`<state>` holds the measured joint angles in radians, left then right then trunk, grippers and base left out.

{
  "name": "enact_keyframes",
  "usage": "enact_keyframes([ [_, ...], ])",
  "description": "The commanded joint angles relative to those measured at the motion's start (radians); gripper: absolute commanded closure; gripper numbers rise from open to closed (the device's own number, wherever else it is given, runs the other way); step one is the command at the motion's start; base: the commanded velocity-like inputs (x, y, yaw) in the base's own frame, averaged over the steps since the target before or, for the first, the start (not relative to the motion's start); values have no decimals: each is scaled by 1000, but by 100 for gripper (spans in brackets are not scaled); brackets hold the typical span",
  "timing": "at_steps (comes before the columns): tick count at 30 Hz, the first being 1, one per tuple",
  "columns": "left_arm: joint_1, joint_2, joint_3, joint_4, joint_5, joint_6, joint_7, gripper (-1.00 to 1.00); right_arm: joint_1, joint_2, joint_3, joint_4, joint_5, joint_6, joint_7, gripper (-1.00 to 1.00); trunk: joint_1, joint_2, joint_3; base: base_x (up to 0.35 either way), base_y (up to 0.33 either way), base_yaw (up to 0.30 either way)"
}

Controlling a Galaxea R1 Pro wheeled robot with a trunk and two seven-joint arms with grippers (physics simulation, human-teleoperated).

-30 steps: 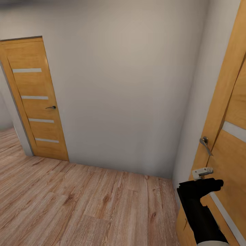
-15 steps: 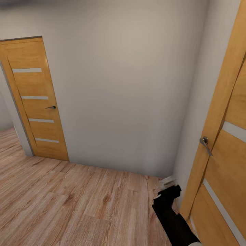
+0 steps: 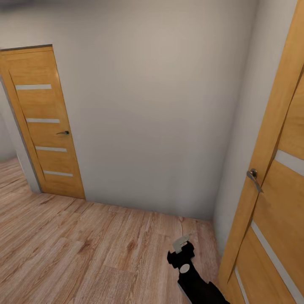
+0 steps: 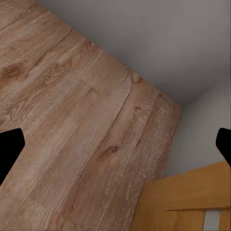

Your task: Move the two storage containers from the living room to the garage. In the garage, place one container on the floor and stack the other container on top of it (either order is fine).

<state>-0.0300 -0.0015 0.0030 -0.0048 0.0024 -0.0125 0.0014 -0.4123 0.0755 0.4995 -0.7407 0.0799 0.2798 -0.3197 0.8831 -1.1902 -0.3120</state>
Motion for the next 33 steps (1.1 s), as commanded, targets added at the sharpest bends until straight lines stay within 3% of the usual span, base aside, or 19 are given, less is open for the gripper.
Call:
enact_keyframes([
  [1,-1,0,1,0,1,-1,0,-100,0,0,9,3,7,-6,3,-100,0,-1,-1,0,0,0],
  [9,-1,0,2,0,4,-1,5,-100,3,0,19,21,5,-32,14,-100,0,-1,-1,0,0,0],
  [13,-1,0,1,0,3,-1,6,-100,3,0,19,97,5,-37,15,-100,0,-1,-1,0,0,0],
  [19,-1,0,0,0,3,-1,6,-100,3,0,19,177,5,-129,16,-100,0,-1,-1,0,0,0],
  [33,-2,0,0,0,2,-1,8,-100,3,0,19,190,5,-157,15,-100,0,-1,-1,175,0,0],
])
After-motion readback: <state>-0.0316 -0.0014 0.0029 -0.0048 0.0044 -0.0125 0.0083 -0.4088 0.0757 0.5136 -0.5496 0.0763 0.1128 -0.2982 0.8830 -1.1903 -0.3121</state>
